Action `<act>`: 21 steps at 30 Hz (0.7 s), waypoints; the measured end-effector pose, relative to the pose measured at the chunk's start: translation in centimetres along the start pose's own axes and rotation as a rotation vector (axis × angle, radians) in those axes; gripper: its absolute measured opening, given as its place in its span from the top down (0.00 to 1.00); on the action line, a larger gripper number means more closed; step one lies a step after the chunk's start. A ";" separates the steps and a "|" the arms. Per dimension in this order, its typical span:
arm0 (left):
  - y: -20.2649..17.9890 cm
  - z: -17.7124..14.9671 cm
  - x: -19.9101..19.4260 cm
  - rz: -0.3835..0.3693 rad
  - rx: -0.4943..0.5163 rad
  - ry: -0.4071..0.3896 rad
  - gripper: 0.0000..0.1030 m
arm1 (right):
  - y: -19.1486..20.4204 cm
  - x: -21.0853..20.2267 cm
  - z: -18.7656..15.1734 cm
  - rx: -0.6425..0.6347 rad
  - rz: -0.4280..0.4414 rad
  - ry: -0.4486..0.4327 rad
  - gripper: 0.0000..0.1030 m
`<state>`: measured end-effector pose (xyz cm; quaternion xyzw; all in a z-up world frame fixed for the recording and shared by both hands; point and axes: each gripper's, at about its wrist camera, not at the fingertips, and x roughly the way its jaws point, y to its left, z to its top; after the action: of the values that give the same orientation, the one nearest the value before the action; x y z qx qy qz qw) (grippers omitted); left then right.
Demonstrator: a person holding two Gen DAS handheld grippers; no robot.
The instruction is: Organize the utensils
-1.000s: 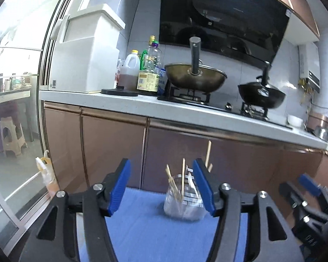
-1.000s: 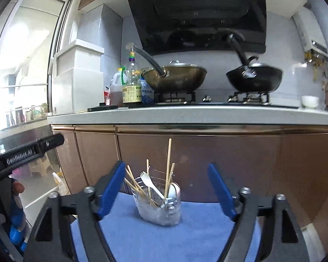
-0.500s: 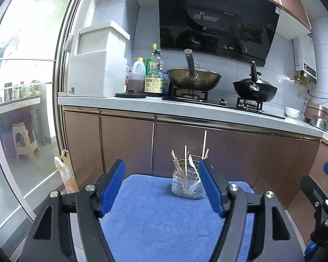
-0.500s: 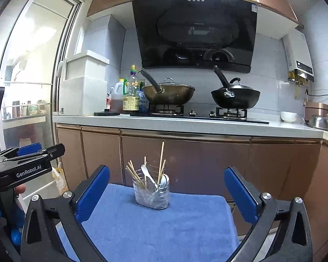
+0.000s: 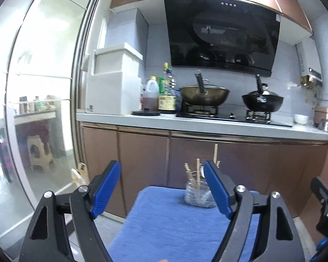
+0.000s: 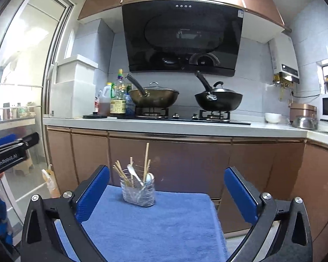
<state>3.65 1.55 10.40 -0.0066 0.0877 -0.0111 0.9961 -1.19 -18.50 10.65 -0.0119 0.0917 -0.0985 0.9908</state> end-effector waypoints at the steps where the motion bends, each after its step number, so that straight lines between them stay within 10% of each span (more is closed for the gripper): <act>1: 0.0 -0.1 0.0 0.007 0.007 -0.002 0.24 | -0.1 0.1 0.0 -0.006 -0.012 0.001 0.00; 21: -0.3 -0.4 -0.8 0.066 -0.014 -0.065 0.24 | -3.0 0.0 -0.4 0.025 -0.099 0.009 0.00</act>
<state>2.79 1.30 10.17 -0.0108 0.0556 0.0227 0.9981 -1.82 -21.47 10.35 -0.0037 0.0943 -0.1487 0.9844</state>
